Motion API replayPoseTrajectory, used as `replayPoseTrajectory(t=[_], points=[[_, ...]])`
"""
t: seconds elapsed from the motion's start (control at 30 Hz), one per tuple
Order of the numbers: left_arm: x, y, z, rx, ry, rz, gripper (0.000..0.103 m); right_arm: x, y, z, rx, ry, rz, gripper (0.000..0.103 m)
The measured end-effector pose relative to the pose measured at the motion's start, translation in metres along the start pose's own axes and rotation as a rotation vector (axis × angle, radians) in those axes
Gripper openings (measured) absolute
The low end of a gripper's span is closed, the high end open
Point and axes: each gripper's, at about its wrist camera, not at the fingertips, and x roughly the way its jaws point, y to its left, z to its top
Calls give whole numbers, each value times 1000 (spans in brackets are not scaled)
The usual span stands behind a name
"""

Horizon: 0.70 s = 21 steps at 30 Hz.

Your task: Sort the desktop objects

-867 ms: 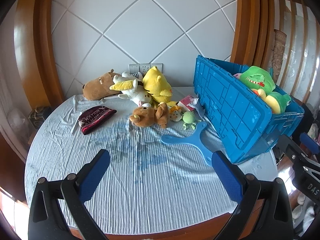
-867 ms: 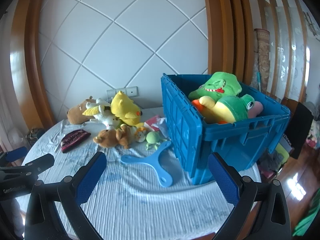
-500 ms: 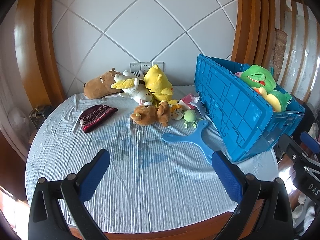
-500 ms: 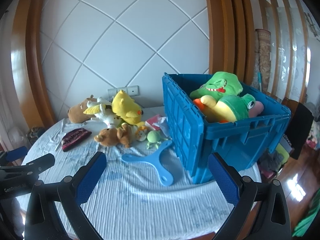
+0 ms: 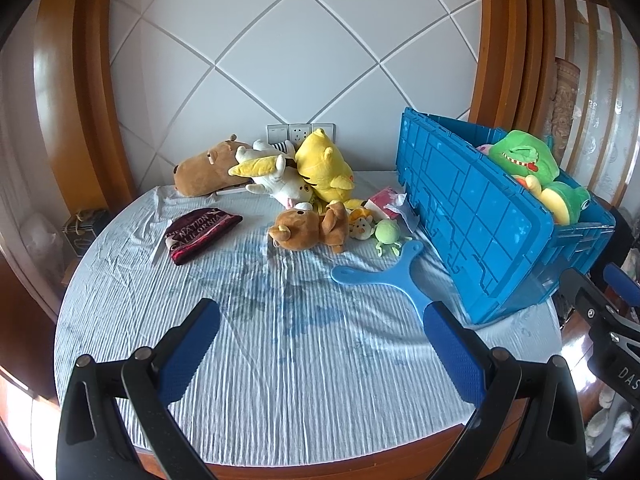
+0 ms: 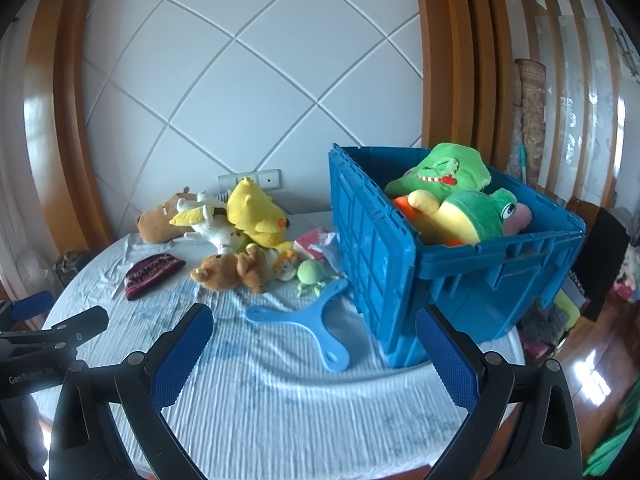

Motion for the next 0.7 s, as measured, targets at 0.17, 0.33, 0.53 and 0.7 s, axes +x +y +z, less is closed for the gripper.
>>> replayPoseTrajectory(t=[0.17,0.33,0.53,0.7], points=[[2,3,0,-1,4,-1,103,2,1,0,-2,2,2,103],[4,5,1,0,9,-1,103,5,3,0,-6,10,2,103],[9,8,1,-2,13,-3,103,9,5,0,-4,14,2,103],[17,17,2,-11,28,6,103,17,11,0,-3,26,5,103]])
